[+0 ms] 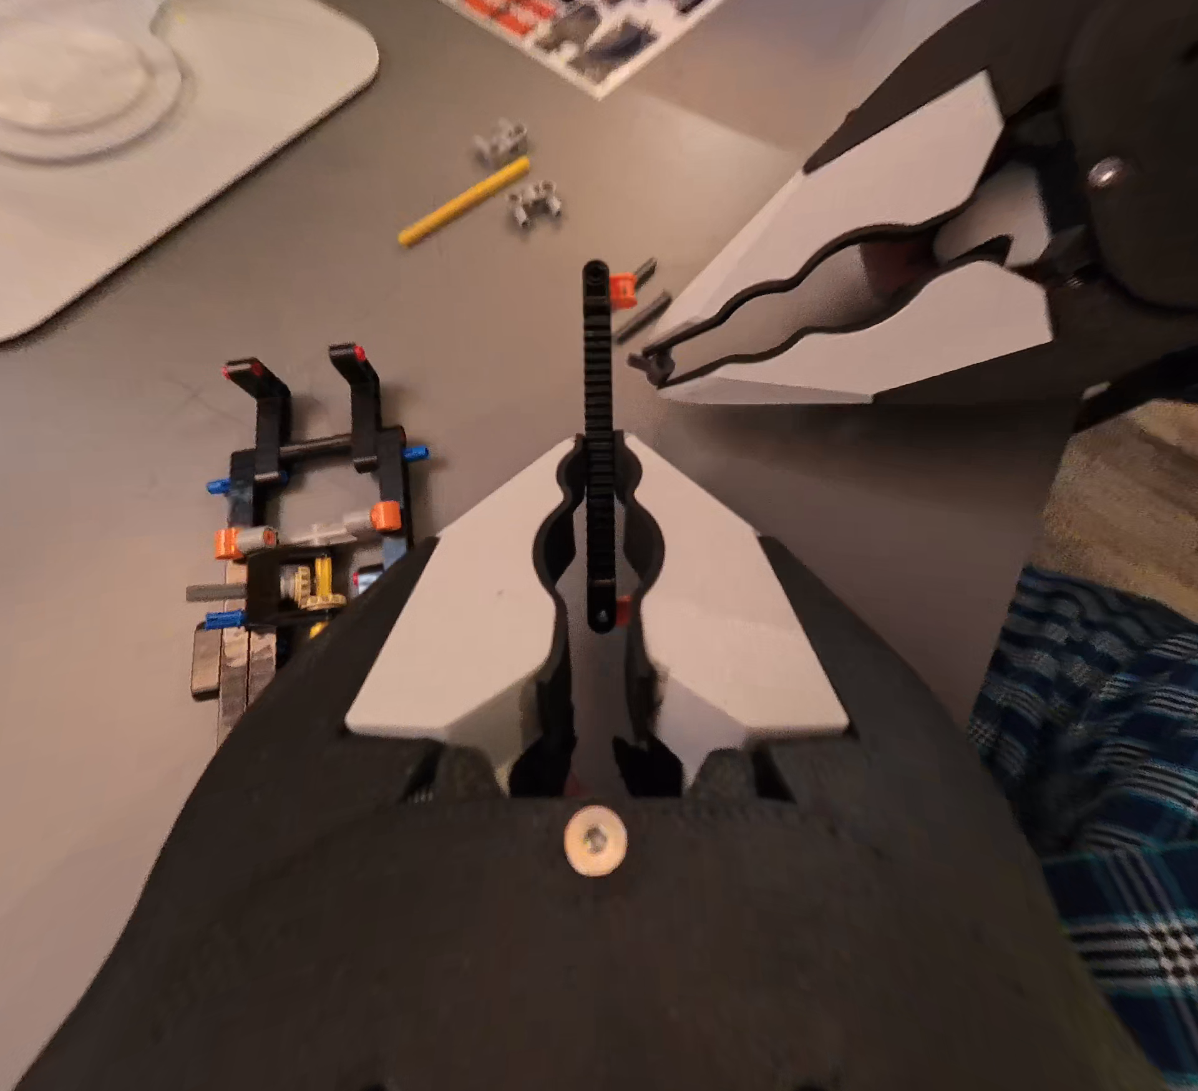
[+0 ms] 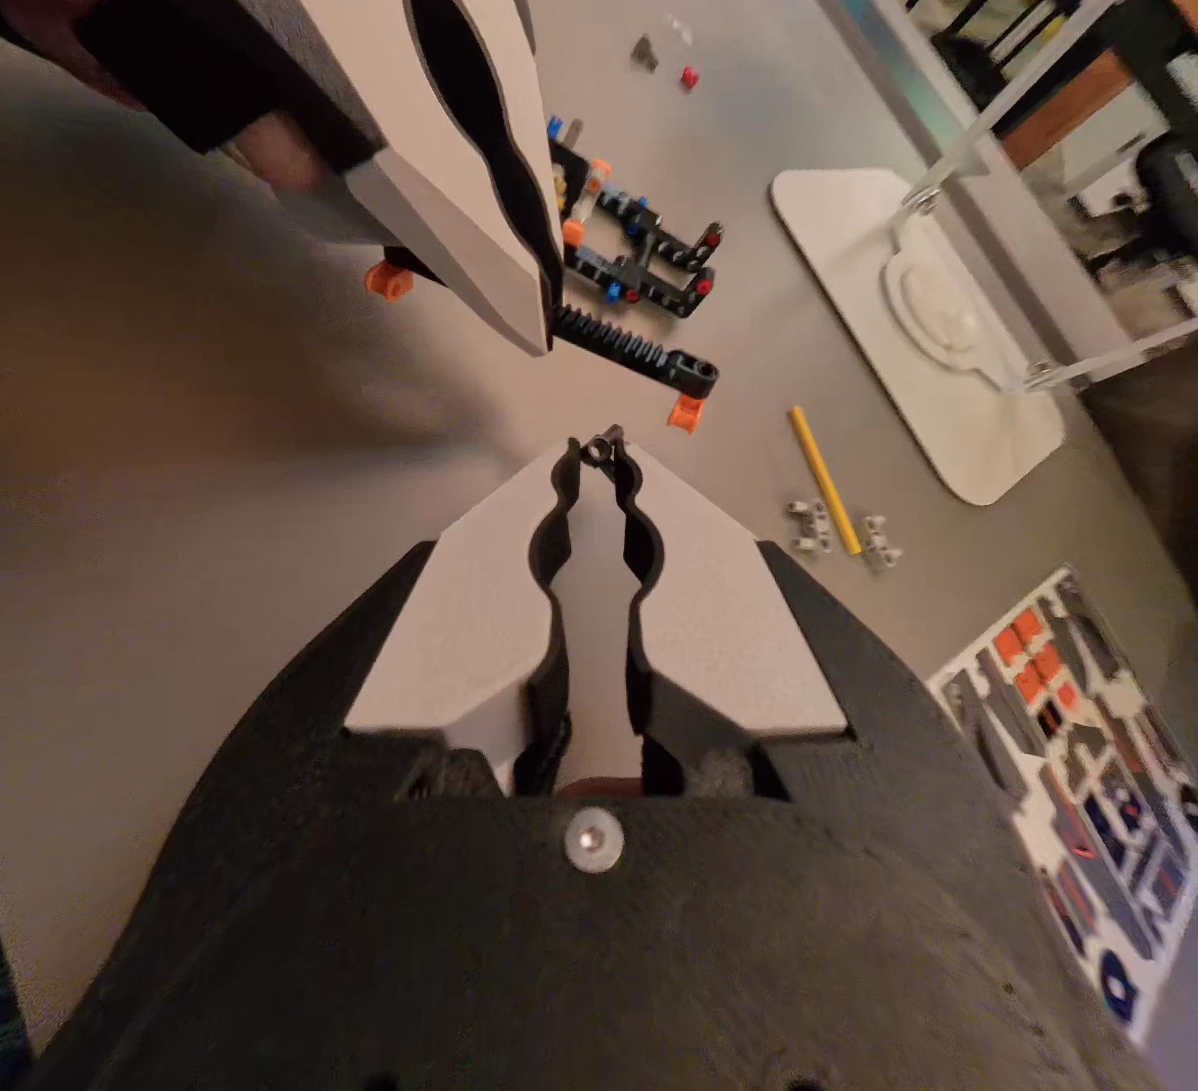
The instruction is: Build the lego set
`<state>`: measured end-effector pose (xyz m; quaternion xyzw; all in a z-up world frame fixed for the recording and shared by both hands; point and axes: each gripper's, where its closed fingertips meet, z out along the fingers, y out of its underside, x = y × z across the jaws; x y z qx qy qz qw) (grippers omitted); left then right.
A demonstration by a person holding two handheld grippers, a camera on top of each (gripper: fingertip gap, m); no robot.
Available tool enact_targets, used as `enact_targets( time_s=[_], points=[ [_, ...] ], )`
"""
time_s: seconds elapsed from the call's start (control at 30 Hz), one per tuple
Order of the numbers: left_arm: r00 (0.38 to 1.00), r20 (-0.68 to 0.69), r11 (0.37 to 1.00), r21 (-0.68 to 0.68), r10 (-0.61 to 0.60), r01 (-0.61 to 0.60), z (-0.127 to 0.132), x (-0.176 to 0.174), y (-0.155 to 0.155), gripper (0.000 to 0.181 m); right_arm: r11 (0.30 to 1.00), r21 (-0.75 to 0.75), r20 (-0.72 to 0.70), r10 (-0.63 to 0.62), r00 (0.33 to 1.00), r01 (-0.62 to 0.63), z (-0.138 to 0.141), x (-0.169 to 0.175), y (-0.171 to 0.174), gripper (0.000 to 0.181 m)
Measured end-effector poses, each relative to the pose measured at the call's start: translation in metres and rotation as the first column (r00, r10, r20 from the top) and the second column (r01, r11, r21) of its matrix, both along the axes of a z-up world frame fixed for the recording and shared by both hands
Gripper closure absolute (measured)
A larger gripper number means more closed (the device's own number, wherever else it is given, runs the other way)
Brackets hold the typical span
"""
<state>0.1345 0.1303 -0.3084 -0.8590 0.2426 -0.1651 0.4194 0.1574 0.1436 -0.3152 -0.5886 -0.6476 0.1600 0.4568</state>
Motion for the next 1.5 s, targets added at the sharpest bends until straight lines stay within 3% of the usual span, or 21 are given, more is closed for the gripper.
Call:
enact_targets(
  time_s=[0.13,0.37,0.57,0.83,1.13,1.37,1.5],
  points=[
    [0.996,0.091,0.992,0.125,-0.009,-0.002,0.025,-0.001,0.001,0.175,0.994,0.110,-0.098,-0.008,0.995,0.019,0.025,0.000,0.004,0.174],
    [0.973,0.231,0.979,0.202,-0.016,-0.032,0.051,0.000,0.003,0.175,0.971,0.237,-0.220,0.012,0.975,0.041,0.062,-0.002,0.005,0.174],
    [0.985,0.174,0.980,0.194,-0.006,-0.028,0.045,-0.003,0.003,0.175,0.969,0.244,-0.242,0.019,0.970,0.042,0.068,-0.002,0.008,0.174],
    [0.999,0.021,0.980,0.196,0.042,-0.045,0.043,-0.021,-0.002,0.175,0.980,0.199,-0.232,0.033,0.972,0.015,0.054,-0.006,0.007,0.174],
    [0.992,-0.054,0.978,0.183,0.115,-0.103,0.049,-0.062,-0.023,0.176,0.982,0.185,-0.213,0.075,0.974,-0.036,0.059,-0.016,0.000,0.174],
    [0.990,0.019,0.963,0.233,0.137,-0.137,0.075,-0.102,-0.035,0.175,0.969,0.235,-0.182,0.120,0.976,-0.075,0.087,-0.037,-0.006,0.174],
    [0.993,0.017,0.934,0.337,0.120,-0.119,0.091,-0.128,-0.042,0.175,0.959,0.259,-0.166,0.160,0.973,-0.113,0.102,-0.060,-0.014,0.174]
  ],
)
